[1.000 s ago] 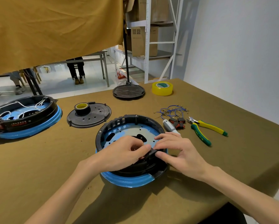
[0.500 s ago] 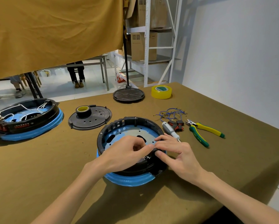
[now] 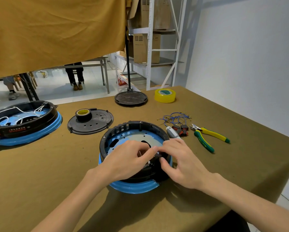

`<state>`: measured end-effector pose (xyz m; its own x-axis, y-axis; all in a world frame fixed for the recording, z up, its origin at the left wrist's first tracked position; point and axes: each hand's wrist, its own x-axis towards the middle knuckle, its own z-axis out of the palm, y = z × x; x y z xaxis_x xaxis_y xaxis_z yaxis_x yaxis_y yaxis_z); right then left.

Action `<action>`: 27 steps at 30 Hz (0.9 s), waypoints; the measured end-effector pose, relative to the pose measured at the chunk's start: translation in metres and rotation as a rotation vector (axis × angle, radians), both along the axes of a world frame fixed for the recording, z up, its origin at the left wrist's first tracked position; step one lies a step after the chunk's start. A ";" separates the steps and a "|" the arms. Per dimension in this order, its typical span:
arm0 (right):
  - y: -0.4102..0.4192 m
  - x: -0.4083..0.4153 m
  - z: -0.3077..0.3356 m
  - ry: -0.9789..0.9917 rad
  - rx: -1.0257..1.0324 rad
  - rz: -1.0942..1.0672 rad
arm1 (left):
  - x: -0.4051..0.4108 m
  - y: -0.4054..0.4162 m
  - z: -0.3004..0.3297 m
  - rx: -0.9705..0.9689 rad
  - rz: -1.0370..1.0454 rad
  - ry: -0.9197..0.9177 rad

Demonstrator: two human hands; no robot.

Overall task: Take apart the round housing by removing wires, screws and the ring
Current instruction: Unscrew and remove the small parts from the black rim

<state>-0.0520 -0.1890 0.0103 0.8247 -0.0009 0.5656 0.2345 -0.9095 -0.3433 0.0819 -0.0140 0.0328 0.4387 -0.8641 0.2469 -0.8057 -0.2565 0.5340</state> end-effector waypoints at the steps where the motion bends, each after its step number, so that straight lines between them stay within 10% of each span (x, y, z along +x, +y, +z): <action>1: 0.000 0.001 0.001 0.027 -0.066 0.000 | -0.001 0.002 0.000 -0.028 0.035 -0.054; 12: -0.004 0.011 -0.005 0.048 -0.168 -0.035 | -0.003 0.008 -0.021 -0.520 0.296 -0.422; 27: 0.008 0.013 0.024 0.130 -0.471 -0.013 | 0.015 0.010 -0.045 -0.499 0.299 -0.492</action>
